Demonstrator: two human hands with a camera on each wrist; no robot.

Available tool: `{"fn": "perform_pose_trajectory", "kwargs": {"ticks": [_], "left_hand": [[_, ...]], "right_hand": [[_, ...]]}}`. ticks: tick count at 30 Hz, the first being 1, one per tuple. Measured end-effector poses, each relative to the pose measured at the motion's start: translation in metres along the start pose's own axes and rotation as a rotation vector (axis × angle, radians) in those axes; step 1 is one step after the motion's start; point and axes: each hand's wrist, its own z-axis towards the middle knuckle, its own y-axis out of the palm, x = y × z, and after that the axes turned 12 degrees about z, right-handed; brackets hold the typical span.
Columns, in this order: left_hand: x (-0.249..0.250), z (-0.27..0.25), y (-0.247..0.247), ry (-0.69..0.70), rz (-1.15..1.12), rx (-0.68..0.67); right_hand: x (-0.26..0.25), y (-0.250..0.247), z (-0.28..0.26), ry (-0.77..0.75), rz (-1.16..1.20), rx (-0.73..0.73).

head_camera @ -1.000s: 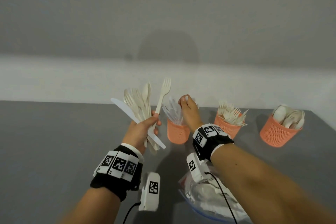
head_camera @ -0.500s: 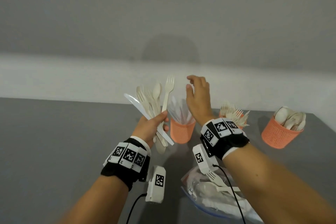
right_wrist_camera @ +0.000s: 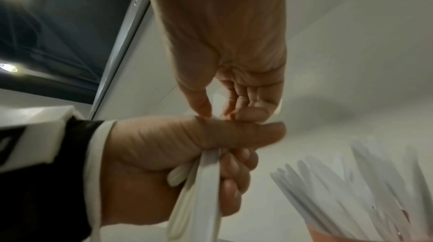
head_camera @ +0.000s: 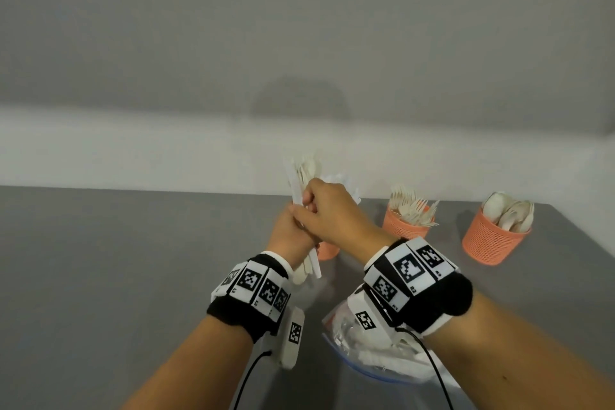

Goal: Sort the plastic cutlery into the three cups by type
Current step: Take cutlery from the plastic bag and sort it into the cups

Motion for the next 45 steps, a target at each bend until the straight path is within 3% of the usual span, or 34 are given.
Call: {"fn": "perform_pose_trajectory", "kwargs": {"ticks": [4,9,12,14,18,23,29,33,38,40,42,45], "left_hand": [[0.000,-0.003,0.004,0.071,-0.083,-0.031],[0.005,-0.003,0.005,0.137,-0.159,-0.111],[0.005,-0.004,0.009,0.080,-0.158,-0.150],[0.006,-0.006,0.013,-0.009,-0.248,-0.150],[0.014,-0.007,0.016,-0.183,-0.482,-0.175],[0.019,-0.005,0.020,-0.142,-0.571,-0.294],[0.017,-0.007,0.026,-0.125,-0.510,-0.327],[0.014,-0.005,0.026,-0.123,-0.508,-0.344],[0.009,-0.005,0.031,-0.114,-0.475,-0.343],[0.006,-0.005,0.032,-0.084,-0.526,-0.364],[0.004,-0.005,0.029,-0.071,-0.595,-0.378],[0.001,-0.003,0.022,-0.123,-0.616,-0.313]], "right_hand": [[0.006,-0.009,0.000,0.073,0.088,0.057],[0.021,-0.025,-0.005,0.263,0.568,0.094],[0.021,-0.036,-0.009,0.259,0.792,0.183],[0.020,-0.043,-0.012,0.187,0.776,0.234],[0.023,-0.043,-0.019,0.088,0.575,0.201],[0.025,-0.036,-0.025,0.095,0.584,0.136],[0.027,-0.036,-0.029,0.005,0.500,0.226],[0.030,-0.038,-0.028,-0.013,0.310,0.180],[0.031,-0.040,-0.024,0.047,0.265,0.130],[0.032,-0.041,-0.022,0.095,0.348,0.124],[0.033,-0.044,-0.021,0.177,0.593,0.130],[0.039,-0.052,-0.018,0.198,0.831,0.195]]}}
